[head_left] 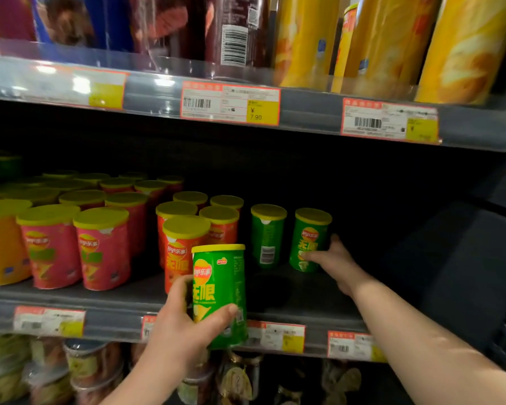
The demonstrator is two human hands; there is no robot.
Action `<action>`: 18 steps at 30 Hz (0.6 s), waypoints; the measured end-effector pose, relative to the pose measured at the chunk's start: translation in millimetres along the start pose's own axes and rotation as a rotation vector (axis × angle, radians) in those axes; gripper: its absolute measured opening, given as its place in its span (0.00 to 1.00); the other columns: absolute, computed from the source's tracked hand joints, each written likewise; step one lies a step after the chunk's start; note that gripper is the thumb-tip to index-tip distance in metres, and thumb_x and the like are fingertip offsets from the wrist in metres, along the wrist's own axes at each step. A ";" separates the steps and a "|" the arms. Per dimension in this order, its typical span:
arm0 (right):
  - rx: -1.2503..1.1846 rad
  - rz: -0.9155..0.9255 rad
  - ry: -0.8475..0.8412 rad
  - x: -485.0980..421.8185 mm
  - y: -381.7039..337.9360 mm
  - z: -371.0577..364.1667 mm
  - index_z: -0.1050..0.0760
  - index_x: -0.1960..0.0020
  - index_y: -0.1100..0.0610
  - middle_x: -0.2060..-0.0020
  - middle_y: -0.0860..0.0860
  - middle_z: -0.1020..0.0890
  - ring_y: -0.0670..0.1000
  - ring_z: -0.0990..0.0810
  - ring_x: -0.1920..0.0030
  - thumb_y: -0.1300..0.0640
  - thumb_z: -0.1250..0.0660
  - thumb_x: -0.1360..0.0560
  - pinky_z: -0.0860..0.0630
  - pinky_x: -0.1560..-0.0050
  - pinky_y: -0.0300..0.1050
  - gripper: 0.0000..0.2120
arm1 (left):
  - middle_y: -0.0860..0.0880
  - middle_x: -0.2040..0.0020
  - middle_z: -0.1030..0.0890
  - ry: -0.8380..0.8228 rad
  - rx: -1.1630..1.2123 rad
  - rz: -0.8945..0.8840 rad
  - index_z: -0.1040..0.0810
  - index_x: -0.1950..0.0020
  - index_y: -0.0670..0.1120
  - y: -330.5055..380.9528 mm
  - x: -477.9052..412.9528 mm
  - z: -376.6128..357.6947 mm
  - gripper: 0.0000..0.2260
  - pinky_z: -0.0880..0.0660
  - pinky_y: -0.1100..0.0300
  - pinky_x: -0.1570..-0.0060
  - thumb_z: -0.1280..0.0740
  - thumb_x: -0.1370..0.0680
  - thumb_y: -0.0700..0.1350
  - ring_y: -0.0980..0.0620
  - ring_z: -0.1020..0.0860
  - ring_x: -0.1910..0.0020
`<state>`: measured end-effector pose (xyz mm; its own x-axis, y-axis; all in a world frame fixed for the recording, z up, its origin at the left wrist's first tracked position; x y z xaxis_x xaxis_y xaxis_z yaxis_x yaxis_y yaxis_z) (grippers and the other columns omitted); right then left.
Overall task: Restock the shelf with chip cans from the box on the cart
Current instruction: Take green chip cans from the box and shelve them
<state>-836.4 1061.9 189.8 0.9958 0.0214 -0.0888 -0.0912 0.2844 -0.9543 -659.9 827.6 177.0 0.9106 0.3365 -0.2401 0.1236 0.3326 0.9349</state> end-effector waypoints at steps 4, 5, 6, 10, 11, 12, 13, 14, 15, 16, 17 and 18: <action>0.040 0.165 0.119 3.4 -26.4 7.8 0.48 0.24 0.51 0.30 0.56 0.32 0.57 0.32 0.31 0.64 0.28 0.29 0.34 0.38 0.46 0.42 | 0.54 0.61 0.21 -0.053 -0.012 0.010 0.33 0.54 0.58 1.1 -0.4 0.4 0.20 0.31 0.77 0.70 0.24 0.31 0.42 0.74 0.25 0.67; 0.134 0.227 0.138 4.2 -38.9 9.2 0.49 0.23 0.49 0.28 0.56 0.36 0.56 0.35 0.29 0.62 0.29 0.29 0.36 0.36 0.46 0.42 | 0.54 0.61 0.21 -0.062 0.000 0.015 0.33 0.54 0.58 0.5 -0.6 0.5 0.20 0.31 0.77 0.70 0.24 0.32 0.42 0.73 0.24 0.67; 0.261 0.298 0.126 4.8 -53.2 8.8 0.49 0.23 0.48 0.26 0.54 0.40 0.55 0.39 0.27 0.60 0.29 0.28 0.38 0.33 0.45 0.41 | 0.53 0.62 0.20 -0.064 0.017 0.018 0.32 0.54 0.58 0.4 -0.9 0.5 0.20 0.31 0.77 0.70 0.23 0.33 0.45 0.72 0.24 0.66; 0.846 0.544 -0.164 -0.6 -103.1 -20.0 0.44 0.25 0.46 0.23 0.49 0.47 0.53 0.45 0.25 0.57 0.31 0.29 0.44 0.26 0.49 0.37 | 0.53 0.63 0.18 -0.093 0.033 0.011 0.30 0.53 0.57 1.5 -0.8 0.9 0.21 0.30 0.76 0.68 0.21 0.37 0.52 0.69 0.22 0.64; 0.968 0.538 -0.241 -2.4 -109.4 -29.5 0.45 0.24 0.45 0.23 0.48 0.48 0.53 0.46 0.24 0.57 0.32 0.29 0.45 0.26 0.49 0.38 | 0.52 0.62 0.18 -0.113 0.028 0.009 0.30 0.52 0.56 1.9 -0.5 1.1 0.20 0.30 0.76 0.68 0.21 0.35 0.49 0.69 0.22 0.64; 1.056 0.520 -0.302 -3.5 -114.5 -38.0 0.47 0.24 0.45 0.23 0.47 0.49 0.52 0.47 0.24 0.57 0.32 0.29 0.46 0.26 0.50 0.39 | 0.52 0.61 0.18 -0.131 0.031 0.004 0.30 0.51 0.55 2.7 -0.5 1.4 0.20 0.30 0.76 0.68 0.22 0.36 0.50 0.68 0.22 0.64; 1.118 0.489 -0.347 -5.4 -117.6 -45.9 0.49 0.23 0.44 0.23 0.47 0.50 0.53 0.47 0.24 0.58 0.33 0.29 0.46 0.26 0.50 0.40 | 0.51 0.61 0.18 -0.143 0.043 -0.001 0.29 0.50 0.54 3.7 -0.3 2.1 0.22 0.30 0.76 0.67 0.23 0.39 0.53 0.66 0.22 0.63; 1.160 0.458 -0.379 -6.9 -119.8 -52.4 0.51 0.23 0.44 0.23 0.47 0.50 0.53 0.47 0.24 0.59 0.33 0.29 0.45 0.26 0.50 0.41 | 0.51 0.60 0.18 -0.150 0.054 -0.003 0.28 0.49 0.54 3.4 -0.1 3.2 0.24 0.29 0.75 0.66 0.25 0.41 0.54 0.64 0.21 0.63; 1.184 0.423 -0.404 -7.8 -121.1 -57.5 0.52 0.23 0.44 0.23 0.48 0.49 0.54 0.46 0.24 0.60 0.33 0.28 0.43 0.27 0.49 0.42 | 0.51 0.60 0.18 -0.152 0.059 -0.007 0.28 0.49 0.53 2.0 -0.1 4.3 0.25 0.29 0.74 0.66 0.27 0.43 0.54 0.63 0.21 0.62; 1.193 0.387 -0.420 -8.9 -121.6 -61.5 0.53 0.23 0.45 0.23 0.49 0.47 0.55 0.44 0.25 0.61 0.33 0.28 0.41 0.29 0.48 0.42 | 0.52 0.60 0.18 -0.154 0.067 -0.010 0.28 0.48 0.53 0.5 -0.2 5.1 0.25 0.29 0.74 0.66 0.27 0.43 0.54 0.63 0.21 0.62; 1.198 0.362 -0.428 -9.9 -122.1 -64.7 0.53 0.22 0.46 0.23 0.51 0.45 0.55 0.42 0.25 0.61 0.33 0.27 0.38 0.31 0.47 0.41 | 0.52 0.61 0.18 -0.158 0.078 -0.009 0.28 0.48 0.52 -1.1 -0.3 5.8 0.26 0.28 0.74 0.65 0.27 0.44 0.54 0.63 0.21 0.62; 1.204 0.352 -0.423 -11.8 -122.7 -67.3 0.52 0.22 0.47 0.24 0.52 0.44 0.55 0.41 0.26 0.60 0.33 0.26 0.37 0.32 0.46 0.41 | 0.53 0.61 0.17 -0.165 0.087 -0.009 0.28 0.48 0.53 -2.1 -0.4 6.2 0.27 0.28 0.73 0.65 0.26 0.44 0.56 0.62 0.21 0.61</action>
<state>-837.3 962.2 288.7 0.8645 0.5020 0.0268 -0.5012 0.8648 -0.0315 -658.0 821.3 176.8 0.9607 0.1822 -0.2095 0.1595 0.2552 0.9536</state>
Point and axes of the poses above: each hand's wrist, its own x-axis away from the middle knuckle, its own z-axis out of the back of the hand, y = z × x, the point moved 4 cm from there along -x, towards the middle knuckle
